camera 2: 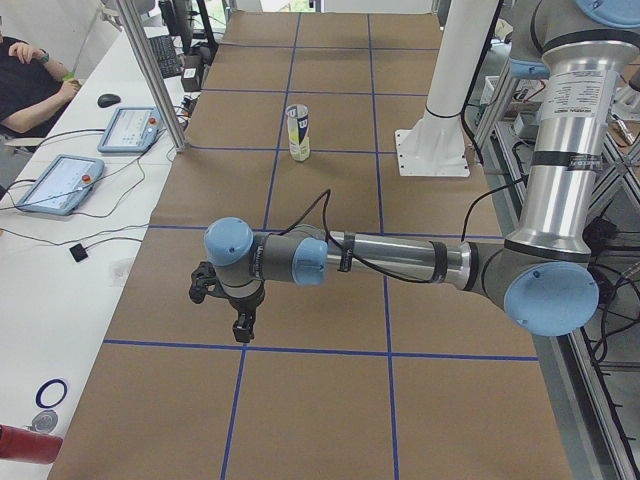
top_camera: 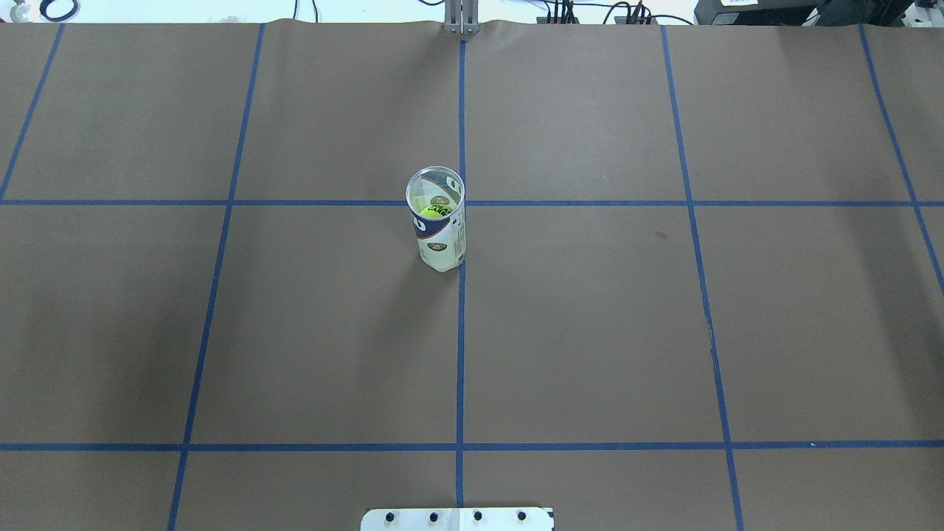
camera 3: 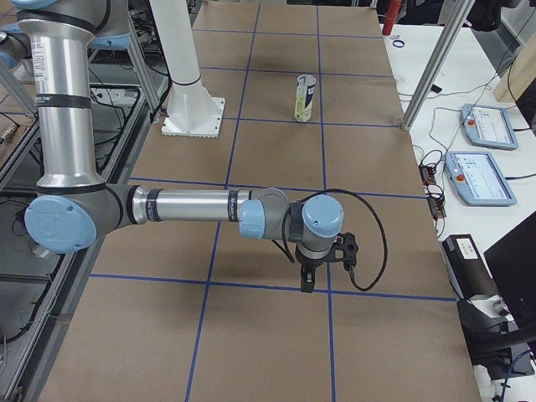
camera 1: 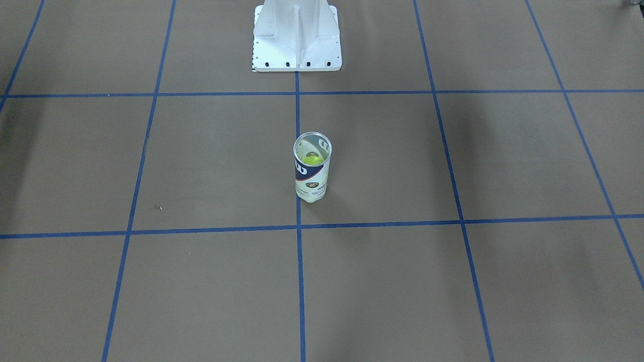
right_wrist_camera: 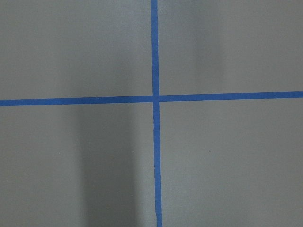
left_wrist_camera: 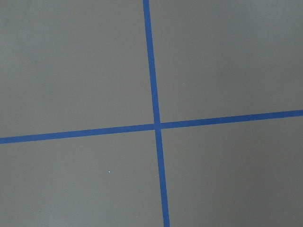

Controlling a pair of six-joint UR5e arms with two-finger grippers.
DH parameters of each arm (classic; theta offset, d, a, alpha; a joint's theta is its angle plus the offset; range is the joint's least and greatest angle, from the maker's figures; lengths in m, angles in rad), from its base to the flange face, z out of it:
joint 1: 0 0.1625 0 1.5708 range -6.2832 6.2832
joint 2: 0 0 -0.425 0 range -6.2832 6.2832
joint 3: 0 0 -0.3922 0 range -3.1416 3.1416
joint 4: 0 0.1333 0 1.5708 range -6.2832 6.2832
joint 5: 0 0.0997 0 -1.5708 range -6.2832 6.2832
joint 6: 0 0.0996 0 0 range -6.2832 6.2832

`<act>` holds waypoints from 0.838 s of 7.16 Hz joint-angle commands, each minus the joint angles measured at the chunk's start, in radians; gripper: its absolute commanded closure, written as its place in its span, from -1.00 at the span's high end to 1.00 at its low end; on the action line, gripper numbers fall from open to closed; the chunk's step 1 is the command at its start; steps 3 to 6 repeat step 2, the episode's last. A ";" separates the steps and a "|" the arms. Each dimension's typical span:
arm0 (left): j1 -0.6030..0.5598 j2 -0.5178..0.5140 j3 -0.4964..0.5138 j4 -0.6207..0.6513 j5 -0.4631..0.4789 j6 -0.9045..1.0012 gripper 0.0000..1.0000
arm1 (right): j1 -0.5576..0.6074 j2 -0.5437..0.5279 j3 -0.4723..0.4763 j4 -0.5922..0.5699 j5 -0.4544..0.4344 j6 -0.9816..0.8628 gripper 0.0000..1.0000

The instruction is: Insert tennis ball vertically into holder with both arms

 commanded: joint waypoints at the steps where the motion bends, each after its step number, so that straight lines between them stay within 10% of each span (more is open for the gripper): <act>1: 0.000 0.001 0.001 0.000 0.000 0.000 0.99 | 0.003 0.000 0.002 0.000 0.005 0.001 0.98; 6: 0.000 0.007 0.000 0.000 -0.002 0.000 0.99 | 0.003 0.000 0.002 0.000 0.005 0.001 0.98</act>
